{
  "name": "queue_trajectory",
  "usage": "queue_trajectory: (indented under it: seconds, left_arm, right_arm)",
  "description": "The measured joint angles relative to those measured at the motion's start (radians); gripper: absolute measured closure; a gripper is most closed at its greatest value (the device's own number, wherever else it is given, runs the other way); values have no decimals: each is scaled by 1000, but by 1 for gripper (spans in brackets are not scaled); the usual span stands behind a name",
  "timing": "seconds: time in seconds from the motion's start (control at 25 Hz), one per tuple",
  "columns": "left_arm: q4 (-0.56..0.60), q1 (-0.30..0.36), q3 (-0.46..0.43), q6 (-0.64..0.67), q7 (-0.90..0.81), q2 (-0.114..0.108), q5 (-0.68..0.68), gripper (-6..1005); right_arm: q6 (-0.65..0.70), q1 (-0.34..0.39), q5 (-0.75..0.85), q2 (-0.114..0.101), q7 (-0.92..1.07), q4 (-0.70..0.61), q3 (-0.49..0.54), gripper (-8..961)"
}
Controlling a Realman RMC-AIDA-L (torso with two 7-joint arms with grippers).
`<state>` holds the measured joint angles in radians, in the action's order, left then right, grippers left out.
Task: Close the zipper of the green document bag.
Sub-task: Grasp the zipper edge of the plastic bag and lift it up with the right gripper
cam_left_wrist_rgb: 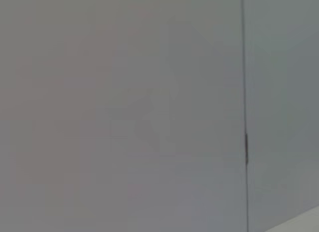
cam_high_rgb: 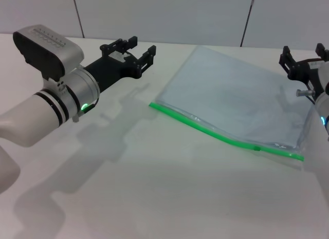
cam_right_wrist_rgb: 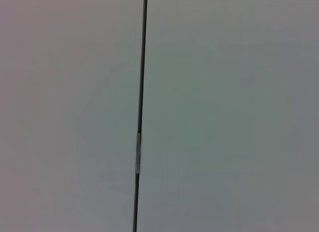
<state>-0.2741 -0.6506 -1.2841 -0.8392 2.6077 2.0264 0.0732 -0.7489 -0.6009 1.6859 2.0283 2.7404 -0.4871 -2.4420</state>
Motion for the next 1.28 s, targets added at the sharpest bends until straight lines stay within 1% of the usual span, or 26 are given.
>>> queue_trajectory:
  seconds: [0.48, 0.6, 0.8, 0.96, 1.04, 1.08, 1.12, 1.16, 1.24, 1.28]
  left_arm:
    - [2, 2, -17, 15, 12, 1, -3, 448]
    - [-1, 14, -49, 6, 16, 3, -4, 449]
    - [-10, 52, -127, -44, 32, 7, -5, 449]
    - [-10, 83, -158, -88, 47, 8, -7, 449]
    - [-11, 99, -166, -109, 55, 6, -16, 450]
    - [-11, 107, -169, -116, 59, 5, -24, 450]
    - [-11, 111, -170, -118, 63, 4, -29, 450]
    - [-10, 111, -170, -118, 64, 4, -29, 450]
    - [-10, 112, -170, -117, 66, 4, -30, 450]
    - [-8, 111, -170, -116, 66, 4, -30, 450]
  right_arm:
    - [6, 0, 0, 0, 1, 2, -3, 146]
    - [7, 0, 0, 0, 1, 2, -4, 149]
    - [7, 4, 11, -1, 10, -11, -8, 153]
    - [11, 25, 63, -11, 48, -59, -11, 157]
    - [39, 41, 102, -26, 58, -101, -10, 159]
    - [62, 51, 116, -39, 61, -129, -9, 160]
    - [88, 64, 127, -61, 63, -171, -8, 161]
    - [118, 81, 135, -89, 65, -223, -9, 162]
    - [178, 113, 151, -149, 68, -320, -9, 175]
    - [216, 129, 163, -183, 68, -371, -10, 181]
